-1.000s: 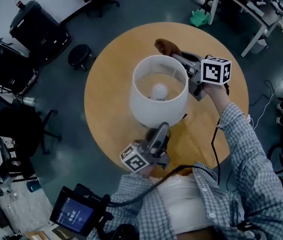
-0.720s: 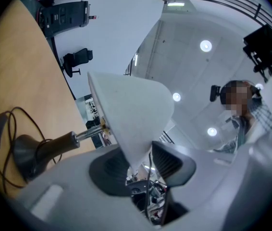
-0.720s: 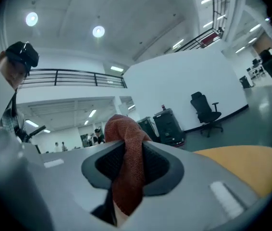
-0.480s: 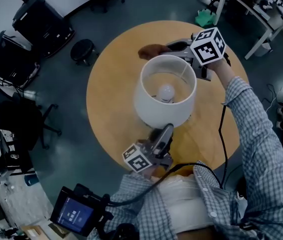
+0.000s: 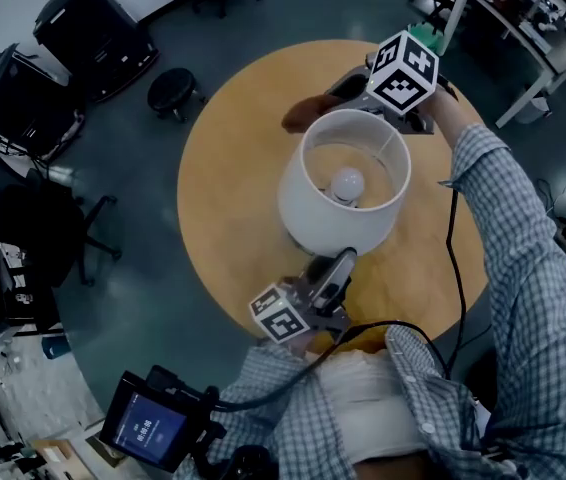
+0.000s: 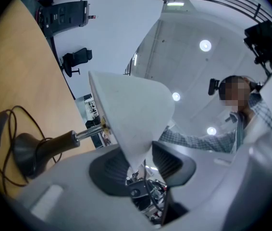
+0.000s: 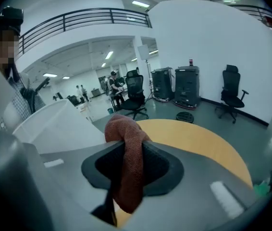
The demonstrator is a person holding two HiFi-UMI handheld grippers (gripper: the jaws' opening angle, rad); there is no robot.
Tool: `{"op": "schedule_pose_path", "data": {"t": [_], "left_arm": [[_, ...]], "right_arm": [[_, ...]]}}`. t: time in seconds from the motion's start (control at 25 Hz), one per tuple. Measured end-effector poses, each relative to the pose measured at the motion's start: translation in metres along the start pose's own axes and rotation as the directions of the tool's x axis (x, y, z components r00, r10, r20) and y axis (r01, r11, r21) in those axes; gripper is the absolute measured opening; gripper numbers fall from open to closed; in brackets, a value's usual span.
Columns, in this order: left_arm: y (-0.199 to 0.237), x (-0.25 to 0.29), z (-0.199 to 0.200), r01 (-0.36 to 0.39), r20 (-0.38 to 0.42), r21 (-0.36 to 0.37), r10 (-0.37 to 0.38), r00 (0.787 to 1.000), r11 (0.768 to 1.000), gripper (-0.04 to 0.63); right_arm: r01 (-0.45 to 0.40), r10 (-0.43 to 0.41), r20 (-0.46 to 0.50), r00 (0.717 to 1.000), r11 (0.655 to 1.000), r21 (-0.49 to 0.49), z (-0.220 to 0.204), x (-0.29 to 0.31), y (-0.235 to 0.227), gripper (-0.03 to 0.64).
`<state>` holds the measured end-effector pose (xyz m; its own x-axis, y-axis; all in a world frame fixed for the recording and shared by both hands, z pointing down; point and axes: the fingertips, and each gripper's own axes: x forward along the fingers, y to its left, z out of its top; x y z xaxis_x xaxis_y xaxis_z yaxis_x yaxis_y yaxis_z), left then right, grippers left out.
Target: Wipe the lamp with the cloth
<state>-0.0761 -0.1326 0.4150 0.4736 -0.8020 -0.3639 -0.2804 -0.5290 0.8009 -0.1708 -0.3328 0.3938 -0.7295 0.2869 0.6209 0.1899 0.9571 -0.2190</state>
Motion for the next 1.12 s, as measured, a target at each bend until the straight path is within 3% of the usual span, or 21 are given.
{"op": "schedule_pose_path", "data": {"t": [0.16,0.28,0.44,0.52,0.6,0.8,0.92,1.12], "left_arm": [[0.003,0.002,-0.001,-0.005,-0.001,-0.004,0.005,1.000,1.000,0.137],[0.006,0.005,-0.001,-0.006,-0.004,-0.002,0.006,1.000,1.000,0.135],[0.007,0.004,-0.002,-0.003,-0.007,0.003,0.003,1.000,1.000,0.137],[0.007,0.004,-0.001,-0.002,-0.005,0.005,0.002,1.000,1.000,0.135],[0.009,0.005,-0.001,-0.001,-0.006,0.008,0.001,1.000,1.000,0.135],[0.012,0.004,-0.004,0.014,-0.022,0.006,-0.014,1.000,1.000,0.135],[0.014,0.000,-0.001,0.033,-0.027,0.002,-0.033,0.999,0.999,0.129],[0.018,-0.002,0.002,0.079,-0.040,-0.010,-0.079,0.996,0.997,0.115]], "right_arm": [[-0.091,0.072,-0.116,0.991,0.983,-0.162,0.035,0.008,0.019,0.103],[-0.159,0.094,-0.243,0.966,0.951,-0.265,0.051,0.019,0.032,0.103],[-0.253,0.026,-0.479,0.877,0.874,-0.416,0.049,0.041,0.053,0.101],[-0.293,-0.009,-0.540,0.841,0.832,-0.470,0.052,0.050,0.064,0.101],[-0.321,-0.038,-0.563,0.826,0.788,-0.525,0.055,0.057,0.075,0.101],[-0.371,-0.115,-0.556,0.823,0.631,-0.681,0.057,0.065,0.120,0.101],[-0.380,-0.154,-0.544,0.825,0.560,-0.736,0.061,0.067,0.139,0.101],[-0.325,-0.204,-0.452,0.869,0.455,-0.829,0.074,0.063,0.159,0.101]]}}
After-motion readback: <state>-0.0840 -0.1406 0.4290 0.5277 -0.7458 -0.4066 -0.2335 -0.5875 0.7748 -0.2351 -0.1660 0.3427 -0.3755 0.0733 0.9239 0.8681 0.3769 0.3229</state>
